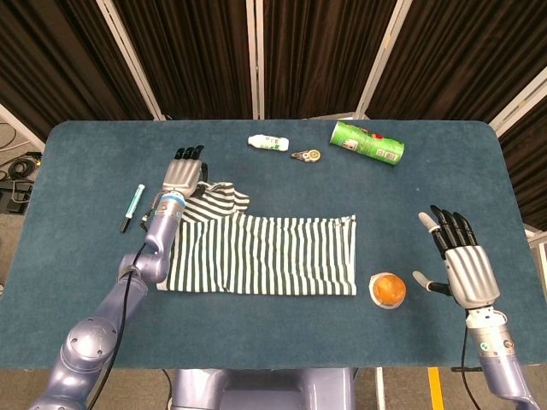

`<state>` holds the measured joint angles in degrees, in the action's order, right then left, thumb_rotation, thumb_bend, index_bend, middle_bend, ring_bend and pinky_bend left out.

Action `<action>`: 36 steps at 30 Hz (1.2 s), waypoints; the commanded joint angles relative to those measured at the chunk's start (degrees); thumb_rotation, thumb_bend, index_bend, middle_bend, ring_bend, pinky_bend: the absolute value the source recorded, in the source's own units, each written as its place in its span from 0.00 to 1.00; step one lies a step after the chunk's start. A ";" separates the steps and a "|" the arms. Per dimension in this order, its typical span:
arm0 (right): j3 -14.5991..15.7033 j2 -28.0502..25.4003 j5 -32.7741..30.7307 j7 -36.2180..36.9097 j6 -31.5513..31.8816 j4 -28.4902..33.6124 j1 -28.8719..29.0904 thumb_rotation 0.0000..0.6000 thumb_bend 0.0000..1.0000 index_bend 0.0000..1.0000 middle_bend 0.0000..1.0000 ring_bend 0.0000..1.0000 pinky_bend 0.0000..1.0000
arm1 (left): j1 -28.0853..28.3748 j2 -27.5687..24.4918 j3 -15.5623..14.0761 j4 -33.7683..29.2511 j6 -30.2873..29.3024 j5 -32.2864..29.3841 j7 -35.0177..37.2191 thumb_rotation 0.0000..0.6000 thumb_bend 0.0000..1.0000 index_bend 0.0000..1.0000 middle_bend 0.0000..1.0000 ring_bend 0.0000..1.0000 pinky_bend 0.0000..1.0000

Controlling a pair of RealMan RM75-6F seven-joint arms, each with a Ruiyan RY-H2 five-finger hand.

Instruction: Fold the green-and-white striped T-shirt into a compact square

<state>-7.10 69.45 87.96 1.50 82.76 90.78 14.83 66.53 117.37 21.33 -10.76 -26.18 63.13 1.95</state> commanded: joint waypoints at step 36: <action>-0.39 0.11 -0.90 -0.24 -0.41 -0.49 0.02 1.00 0.03 0.14 0.00 0.00 0.00 | 3.57 -1.07 0.42 1.32 7.06 -0.25 -2.52 1.00 0.30 0.28 0.00 0.00 0.00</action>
<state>-7.47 69.54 87.08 1.28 82.37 90.31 14.83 69.71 116.29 21.82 -9.88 -19.75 62.95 -0.13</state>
